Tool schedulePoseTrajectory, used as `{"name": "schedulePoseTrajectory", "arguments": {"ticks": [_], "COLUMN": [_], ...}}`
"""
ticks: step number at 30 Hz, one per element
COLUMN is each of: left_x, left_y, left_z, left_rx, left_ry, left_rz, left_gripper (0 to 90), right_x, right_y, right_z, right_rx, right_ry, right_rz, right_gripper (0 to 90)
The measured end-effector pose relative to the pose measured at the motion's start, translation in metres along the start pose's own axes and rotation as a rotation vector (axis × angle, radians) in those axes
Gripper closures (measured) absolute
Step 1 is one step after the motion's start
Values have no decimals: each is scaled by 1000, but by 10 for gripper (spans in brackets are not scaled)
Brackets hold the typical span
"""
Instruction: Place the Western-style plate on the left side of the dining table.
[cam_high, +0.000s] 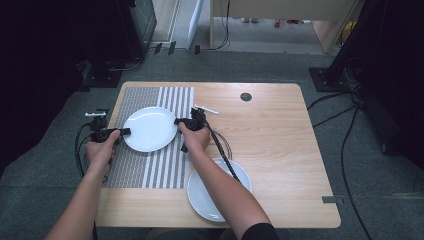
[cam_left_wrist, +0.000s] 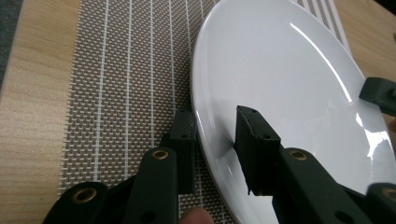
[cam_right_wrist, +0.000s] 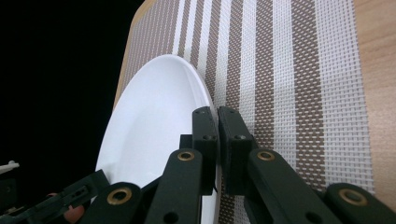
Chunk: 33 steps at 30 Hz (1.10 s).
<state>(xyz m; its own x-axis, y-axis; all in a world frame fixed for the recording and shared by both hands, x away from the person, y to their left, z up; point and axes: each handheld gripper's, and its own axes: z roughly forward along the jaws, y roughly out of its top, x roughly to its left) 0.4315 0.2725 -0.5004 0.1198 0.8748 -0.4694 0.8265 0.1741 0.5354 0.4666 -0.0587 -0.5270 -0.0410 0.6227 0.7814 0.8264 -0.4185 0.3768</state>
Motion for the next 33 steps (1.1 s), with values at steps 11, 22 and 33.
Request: {"name": "schedulePoseTrajectory", "arguments": {"ticks": [11, 22, 33], "left_x": [-4, -3, -9], "left_y": [-2, 0, -15], "left_z": [2, -21, -55], "left_rx": [-3, -48, -164], "left_ry": [-3, -105, -146], "left_rz": [21, 46, 58], "left_gripper": [664, 238, 193], "right_x": [-7, -1, 10], "right_y": [1, 12, 17], "right_z": [1, -18, -56], "right_rx": [21, -38, -47], "right_ry": [11, 64, 74], "right_rz": [21, -67, -331], "right_gripper": [857, 572, 403]}}
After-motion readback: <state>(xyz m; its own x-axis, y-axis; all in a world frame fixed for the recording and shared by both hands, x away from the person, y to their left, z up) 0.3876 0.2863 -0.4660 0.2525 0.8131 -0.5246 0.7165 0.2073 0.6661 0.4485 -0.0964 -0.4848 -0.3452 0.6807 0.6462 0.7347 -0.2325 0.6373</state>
